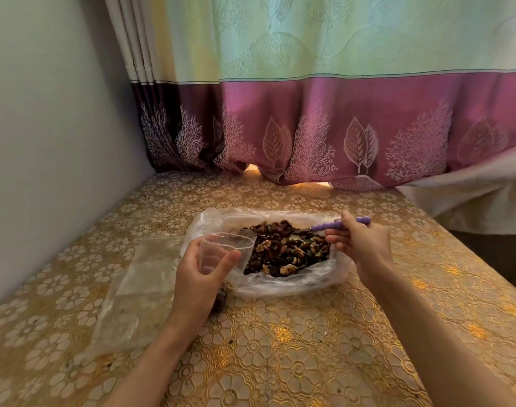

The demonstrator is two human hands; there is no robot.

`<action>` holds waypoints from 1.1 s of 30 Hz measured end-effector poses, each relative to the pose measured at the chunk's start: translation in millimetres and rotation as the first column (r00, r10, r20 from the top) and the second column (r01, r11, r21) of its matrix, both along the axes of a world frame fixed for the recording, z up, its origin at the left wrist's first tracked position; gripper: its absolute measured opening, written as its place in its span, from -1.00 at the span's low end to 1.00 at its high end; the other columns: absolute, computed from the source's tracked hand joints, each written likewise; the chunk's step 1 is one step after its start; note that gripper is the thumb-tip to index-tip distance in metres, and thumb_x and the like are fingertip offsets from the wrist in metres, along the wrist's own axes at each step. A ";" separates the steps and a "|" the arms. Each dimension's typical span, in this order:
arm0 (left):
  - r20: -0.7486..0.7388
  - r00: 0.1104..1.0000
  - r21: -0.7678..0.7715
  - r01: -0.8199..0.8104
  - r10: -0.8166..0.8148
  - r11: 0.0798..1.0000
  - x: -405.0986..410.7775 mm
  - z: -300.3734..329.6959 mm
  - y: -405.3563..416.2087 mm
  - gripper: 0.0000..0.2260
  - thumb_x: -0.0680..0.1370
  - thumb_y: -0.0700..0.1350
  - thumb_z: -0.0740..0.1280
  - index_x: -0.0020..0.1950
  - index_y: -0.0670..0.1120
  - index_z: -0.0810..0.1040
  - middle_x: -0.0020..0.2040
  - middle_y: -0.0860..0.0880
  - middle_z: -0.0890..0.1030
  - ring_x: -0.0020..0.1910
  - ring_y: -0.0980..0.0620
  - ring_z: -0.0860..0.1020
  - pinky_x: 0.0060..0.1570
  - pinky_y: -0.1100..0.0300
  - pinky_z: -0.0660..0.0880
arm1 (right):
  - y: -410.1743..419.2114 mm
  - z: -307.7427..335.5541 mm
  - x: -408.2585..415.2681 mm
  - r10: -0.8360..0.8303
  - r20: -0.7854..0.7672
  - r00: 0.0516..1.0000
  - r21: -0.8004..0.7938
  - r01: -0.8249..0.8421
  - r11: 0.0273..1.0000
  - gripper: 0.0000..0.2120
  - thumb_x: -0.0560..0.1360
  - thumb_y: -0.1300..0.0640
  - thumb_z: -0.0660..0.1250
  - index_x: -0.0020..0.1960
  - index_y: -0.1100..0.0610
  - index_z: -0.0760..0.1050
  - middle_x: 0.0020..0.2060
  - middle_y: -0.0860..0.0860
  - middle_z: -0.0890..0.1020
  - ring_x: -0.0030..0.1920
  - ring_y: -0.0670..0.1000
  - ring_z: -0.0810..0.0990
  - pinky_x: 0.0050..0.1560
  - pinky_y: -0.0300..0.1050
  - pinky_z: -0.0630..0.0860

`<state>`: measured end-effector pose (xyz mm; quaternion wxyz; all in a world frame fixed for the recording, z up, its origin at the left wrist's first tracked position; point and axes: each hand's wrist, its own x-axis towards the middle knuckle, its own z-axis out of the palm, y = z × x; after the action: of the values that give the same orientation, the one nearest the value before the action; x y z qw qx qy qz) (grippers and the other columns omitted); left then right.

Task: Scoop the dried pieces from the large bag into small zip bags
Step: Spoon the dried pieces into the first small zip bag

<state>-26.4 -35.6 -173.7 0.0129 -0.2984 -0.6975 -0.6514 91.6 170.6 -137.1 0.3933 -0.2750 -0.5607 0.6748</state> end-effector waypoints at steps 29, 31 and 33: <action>0.048 0.998 0.151 0.038 -0.046 0.988 -0.4 10.2 -5.1 -0.68 0.31 0.12 0.40 -0.02 0.03 0.51 -0.18 0.15 0.64 -0.28 0.24 0.59 -0.35 0.48 0.46 | -63.9 50.6 2.4 0.470 -0.152 0.870 0.347 -0.398 0.849 -0.82 0.58 0.26 0.19 -0.09 0.27 0.55 -0.34 0.08 0.67 -0.39 -0.02 0.59 -0.46 -0.27 0.48; 0.024 0.999 0.154 0.026 -0.030 0.988 -0.7 13.6 -6.1 -0.67 0.30 0.14 0.40 -0.04 0.01 0.50 -0.21 0.13 0.64 -0.36 0.23 0.57 -0.39 0.44 0.47 | -62.5 50.5 3.0 0.509 -0.167 0.844 0.360 -0.428 0.829 -0.81 0.58 0.29 0.15 -0.06 0.28 0.53 -0.31 0.07 0.69 -0.38 -0.02 0.58 -0.44 -0.27 0.48; -0.005 1.000 0.157 0.009 -0.008 0.988 -1.1 18.2 -6.4 -0.65 0.28 0.18 0.39 -0.05 0.03 0.49 -0.20 0.14 0.63 -0.32 0.24 0.57 -0.36 0.43 0.49 | -59.8 50.6 3.7 0.526 -0.208 0.825 0.350 -0.439 0.827 -0.81 0.58 0.29 0.14 -0.05 0.28 0.53 -0.25 0.12 0.69 -0.37 -0.01 0.57 -0.42 -0.26 0.48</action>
<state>-27.5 -42.0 -155.4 0.0351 -0.3010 -0.6425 -0.7038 95.2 110.8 -86.5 0.3224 0.0416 -0.6387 0.6974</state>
